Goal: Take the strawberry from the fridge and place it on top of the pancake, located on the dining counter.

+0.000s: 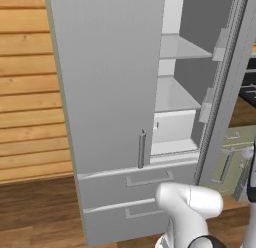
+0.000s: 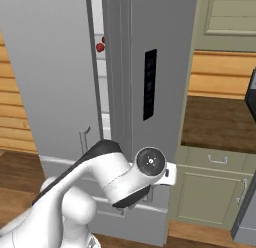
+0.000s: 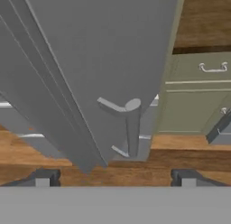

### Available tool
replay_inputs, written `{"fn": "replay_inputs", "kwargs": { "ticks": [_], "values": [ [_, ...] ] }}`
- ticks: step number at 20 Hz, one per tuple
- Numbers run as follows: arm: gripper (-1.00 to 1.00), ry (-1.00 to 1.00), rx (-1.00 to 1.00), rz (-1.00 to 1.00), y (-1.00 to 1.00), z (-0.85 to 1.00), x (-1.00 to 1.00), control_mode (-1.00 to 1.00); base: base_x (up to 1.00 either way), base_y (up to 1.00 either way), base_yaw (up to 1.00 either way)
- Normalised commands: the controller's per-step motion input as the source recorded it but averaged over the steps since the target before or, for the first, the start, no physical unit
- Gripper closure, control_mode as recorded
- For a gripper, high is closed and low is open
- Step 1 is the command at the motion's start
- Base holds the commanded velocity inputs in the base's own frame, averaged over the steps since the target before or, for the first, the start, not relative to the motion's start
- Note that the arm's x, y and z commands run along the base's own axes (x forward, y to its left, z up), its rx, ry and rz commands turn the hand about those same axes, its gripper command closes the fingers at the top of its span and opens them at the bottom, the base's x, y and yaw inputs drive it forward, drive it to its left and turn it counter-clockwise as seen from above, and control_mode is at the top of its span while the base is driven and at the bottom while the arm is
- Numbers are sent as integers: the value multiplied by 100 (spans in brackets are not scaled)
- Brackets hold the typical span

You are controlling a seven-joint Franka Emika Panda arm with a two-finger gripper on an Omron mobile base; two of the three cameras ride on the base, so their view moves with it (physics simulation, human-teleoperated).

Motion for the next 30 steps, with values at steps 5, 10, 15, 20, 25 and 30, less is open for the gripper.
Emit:
{"fn": "replay_inputs", "kwargs": {
  "ticks": [5, 10, 15, 20, 25, 30],
  "values": [
    [-100, 0, -18, 0, 57, 98, -87, -100, 0, 0, 0],
    [-100, 1, -27, -6, 86, 100, -53, -100, 0, 0, 0],
    [-100, 4, -53, -10, 87, 56, -9, -100, 0, 0, 0],
    [-100, 35, -61, -10, 86, 46, 26, -100, 0, 0, 0],
    [-100, 52, -42, -12, 44, 46, 60, -100, 0, 0, 0],
    [-100, 43, -20, -10, -8, 7, 91, -100, 0, 0, 0]
  ]
}}
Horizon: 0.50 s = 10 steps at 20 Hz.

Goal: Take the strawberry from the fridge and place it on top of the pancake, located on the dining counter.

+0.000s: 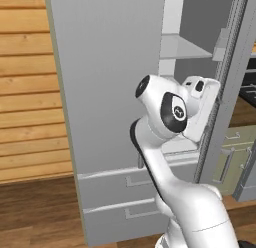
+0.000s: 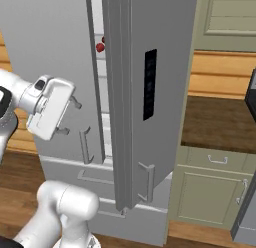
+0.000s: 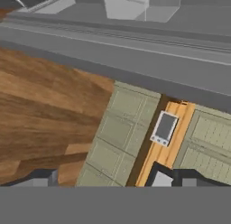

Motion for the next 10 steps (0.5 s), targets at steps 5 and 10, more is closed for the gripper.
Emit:
{"fn": "replay_inputs", "kwargs": {
  "ticks": [5, 10],
  "values": [
    [-100, 10, 0, -8, -37, 0, 57, -100, 0, 0, 0],
    [-100, 0, 0, -6, -25, -4, 35, -100, 0, 0, 0]
  ]
}}
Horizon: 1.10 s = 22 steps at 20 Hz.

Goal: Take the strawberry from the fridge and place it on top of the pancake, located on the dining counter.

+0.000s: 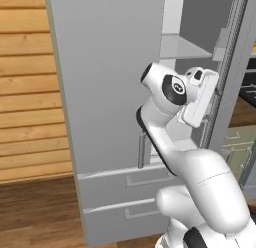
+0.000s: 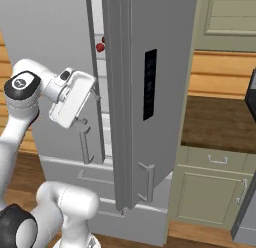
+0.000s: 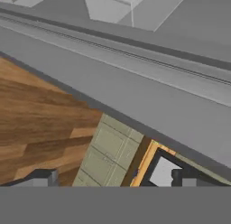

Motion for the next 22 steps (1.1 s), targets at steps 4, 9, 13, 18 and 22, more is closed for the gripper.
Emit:
{"fn": "replay_inputs", "kwargs": {
  "ticks": [4, 9, 13, 18, 22],
  "values": [
    [-100, -1, 0, -1, -37, -17, 51, -100, 0, 0, 0],
    [-100, -8, -5, 0, -39, -50, 64, -100, 0, 0, 0],
    [-100, -8, -4, 0, -20, -23, 48, -100, 0, 0, 0],
    [-100, -7, 0, 0, -67, -1, 1, -100, 0, 0, 0],
    [-100, -10, 0, -1, -75, 0, -9, -100, 0, 0, 0]
  ]
}}
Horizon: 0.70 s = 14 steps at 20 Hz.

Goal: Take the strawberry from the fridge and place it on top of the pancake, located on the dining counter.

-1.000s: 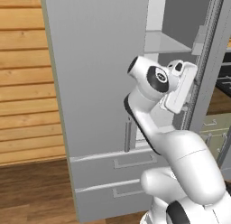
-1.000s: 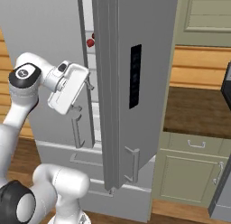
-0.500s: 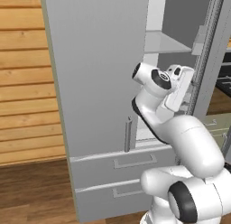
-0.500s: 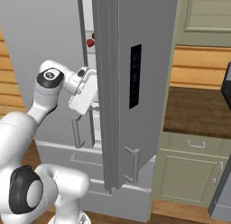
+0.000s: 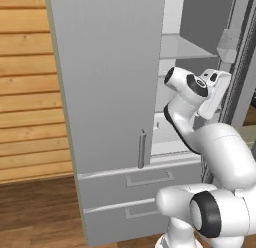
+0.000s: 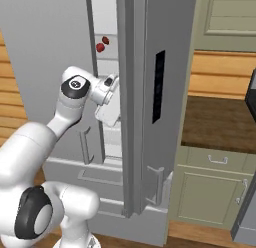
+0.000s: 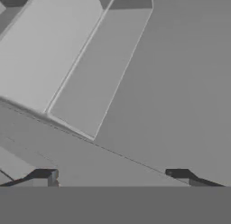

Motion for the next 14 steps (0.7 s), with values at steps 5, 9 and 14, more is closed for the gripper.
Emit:
{"fn": "replay_inputs", "kwargs": {
  "ticks": [5, 9, 14],
  "values": [
    [-100, -13, 0, 0, -85, 0, -3, -100, 0, 0, 0],
    [-100, -18, 0, 0, -66, -6, 0, -100, 0, 0, 0],
    [-100, -14, 0, 0, -44, -1, 0, -100, 0, 0, 0]
  ]
}}
